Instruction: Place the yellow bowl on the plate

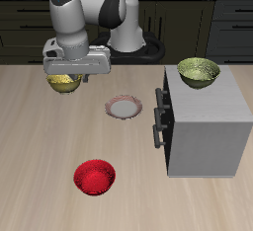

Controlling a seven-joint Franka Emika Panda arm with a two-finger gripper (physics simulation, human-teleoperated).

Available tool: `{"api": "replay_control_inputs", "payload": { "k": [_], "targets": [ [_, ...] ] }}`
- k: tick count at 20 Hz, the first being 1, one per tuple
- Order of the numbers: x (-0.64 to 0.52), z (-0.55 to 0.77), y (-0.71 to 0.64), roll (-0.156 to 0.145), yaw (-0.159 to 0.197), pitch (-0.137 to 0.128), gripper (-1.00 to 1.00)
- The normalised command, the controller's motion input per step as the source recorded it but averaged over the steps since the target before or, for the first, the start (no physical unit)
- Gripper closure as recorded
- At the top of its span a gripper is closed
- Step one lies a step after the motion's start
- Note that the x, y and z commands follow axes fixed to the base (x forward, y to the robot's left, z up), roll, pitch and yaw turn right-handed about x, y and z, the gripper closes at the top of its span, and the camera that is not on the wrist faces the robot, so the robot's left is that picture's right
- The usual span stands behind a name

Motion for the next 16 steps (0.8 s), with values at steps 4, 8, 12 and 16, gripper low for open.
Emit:
{"api": "replay_control_inputs", "payload": {
  "k": [4, 8, 12, 16],
  "targets": [
    [0.07, -0.08, 0.24, 0.007, -0.005, 0.032, 1.00],
    [0.05, -0.02, 0.27, -0.003, 0.026, 0.011, 1.00],
    [-0.03, 0.02, 0.40, 0.042, 0.011, 0.000, 1.00],
    [-0.18, 0.00, 0.29, 0.002, 0.021, 0.005, 1.00]
  ]
}}
